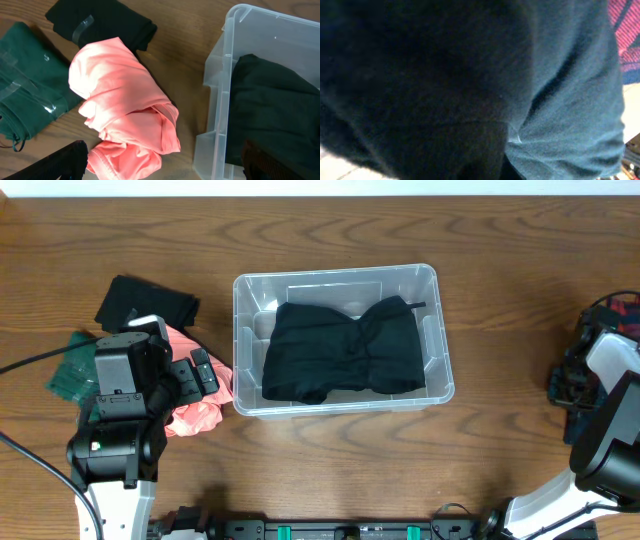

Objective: Pack container
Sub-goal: 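Place the dark teal shirt into the bin and withdraw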

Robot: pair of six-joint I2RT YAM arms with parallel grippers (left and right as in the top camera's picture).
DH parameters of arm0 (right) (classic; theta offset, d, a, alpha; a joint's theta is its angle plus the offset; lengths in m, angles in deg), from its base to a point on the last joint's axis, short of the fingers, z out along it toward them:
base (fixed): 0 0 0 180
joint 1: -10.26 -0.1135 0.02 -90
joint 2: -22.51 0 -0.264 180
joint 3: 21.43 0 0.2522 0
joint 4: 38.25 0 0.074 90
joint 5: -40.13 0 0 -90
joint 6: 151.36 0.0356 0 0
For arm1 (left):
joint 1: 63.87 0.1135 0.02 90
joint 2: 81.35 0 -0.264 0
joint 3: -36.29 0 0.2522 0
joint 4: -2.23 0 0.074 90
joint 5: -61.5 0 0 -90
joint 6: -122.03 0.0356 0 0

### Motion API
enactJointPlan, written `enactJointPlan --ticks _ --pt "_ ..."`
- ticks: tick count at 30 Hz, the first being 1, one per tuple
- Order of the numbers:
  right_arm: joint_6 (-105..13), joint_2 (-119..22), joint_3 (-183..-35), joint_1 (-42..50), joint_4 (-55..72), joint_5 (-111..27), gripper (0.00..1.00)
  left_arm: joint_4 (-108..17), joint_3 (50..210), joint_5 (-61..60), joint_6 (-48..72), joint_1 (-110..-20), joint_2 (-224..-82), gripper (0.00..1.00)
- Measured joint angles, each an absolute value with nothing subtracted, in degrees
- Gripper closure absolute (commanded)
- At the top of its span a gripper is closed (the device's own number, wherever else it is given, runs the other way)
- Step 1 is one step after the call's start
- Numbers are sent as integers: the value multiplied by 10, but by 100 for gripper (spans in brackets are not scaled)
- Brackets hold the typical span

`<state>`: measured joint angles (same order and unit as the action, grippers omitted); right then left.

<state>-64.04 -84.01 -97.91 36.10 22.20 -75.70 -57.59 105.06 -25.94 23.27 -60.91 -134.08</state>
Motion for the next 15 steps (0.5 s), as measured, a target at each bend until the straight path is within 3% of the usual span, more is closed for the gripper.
enactJointPlan --ticks 8,15 --pt "-649 -766 -1098 274 303 -689 99 -576 1051 -259 233 -609 -1341 2" --pt "-682 -612 -1190 104 277 -608 99 -576 1051 -259 233 -609 -1341 2"
